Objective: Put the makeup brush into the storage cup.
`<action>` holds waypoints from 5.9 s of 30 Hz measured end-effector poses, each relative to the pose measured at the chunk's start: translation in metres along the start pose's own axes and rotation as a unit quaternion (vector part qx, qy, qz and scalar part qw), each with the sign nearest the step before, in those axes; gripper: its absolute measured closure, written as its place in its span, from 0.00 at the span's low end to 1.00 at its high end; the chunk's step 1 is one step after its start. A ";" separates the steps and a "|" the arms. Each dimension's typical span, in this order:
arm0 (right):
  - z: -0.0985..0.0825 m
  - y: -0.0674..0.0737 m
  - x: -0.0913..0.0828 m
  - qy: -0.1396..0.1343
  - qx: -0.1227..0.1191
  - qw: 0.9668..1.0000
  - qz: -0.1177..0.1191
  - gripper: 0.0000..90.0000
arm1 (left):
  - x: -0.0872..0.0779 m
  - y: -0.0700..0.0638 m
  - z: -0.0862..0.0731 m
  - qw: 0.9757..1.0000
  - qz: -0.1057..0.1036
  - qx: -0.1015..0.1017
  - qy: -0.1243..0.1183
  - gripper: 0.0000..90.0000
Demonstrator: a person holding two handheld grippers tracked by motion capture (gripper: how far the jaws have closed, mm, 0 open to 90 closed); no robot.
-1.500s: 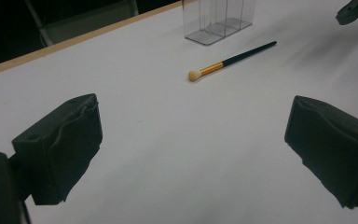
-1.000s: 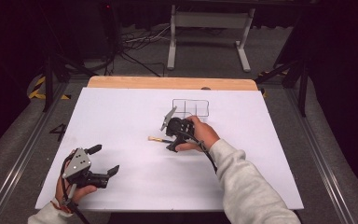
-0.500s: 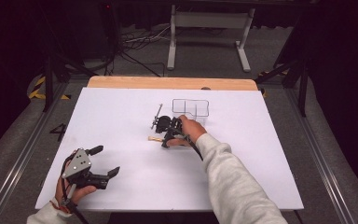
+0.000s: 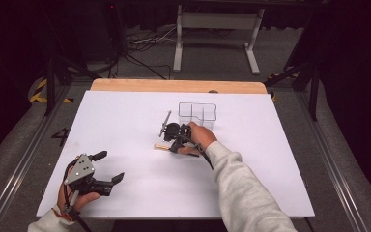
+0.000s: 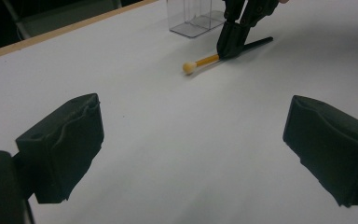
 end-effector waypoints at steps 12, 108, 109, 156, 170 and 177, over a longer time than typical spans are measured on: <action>-0.002 0.000 -0.039 -0.125 0.033 0.991 -0.037 0.93 | 0.000 -0.001 0.001 1.000 -0.005 -0.004 -0.005 0.06; -0.028 -0.061 -0.150 -0.509 0.150 0.815 -0.234 0.93 | -0.011 0.008 0.005 0.999 0.023 -0.027 -0.037 0.06; -0.027 -0.062 -0.151 -0.512 0.152 0.813 -0.233 0.93 | -0.011 0.009 0.005 0.999 0.023 -0.027 -0.037 0.06; -0.050 -0.097 -0.099 -0.510 0.227 0.794 -0.241 0.93 | -0.013 0.009 0.004 0.999 0.016 -0.032 -0.039 0.06; -0.054 -0.091 -0.085 -0.494 0.232 0.803 -0.239 0.93 | -0.013 0.009 0.004 0.999 0.017 -0.032 -0.041 0.06; -0.056 -0.090 -0.083 -0.492 0.234 0.803 -0.240 0.93 | -0.013 0.008 0.004 0.999 0.018 -0.024 -0.040 0.06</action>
Point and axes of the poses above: each handheld gripper's, and its own axes: x roughly forward along the jaws, z roughly out of its top, y roughly to its left, the point moved 5 cm from there along x, roughly forward along the jaws, and after that the axes turned 10 degrees about -y, right-handed, at the moved point
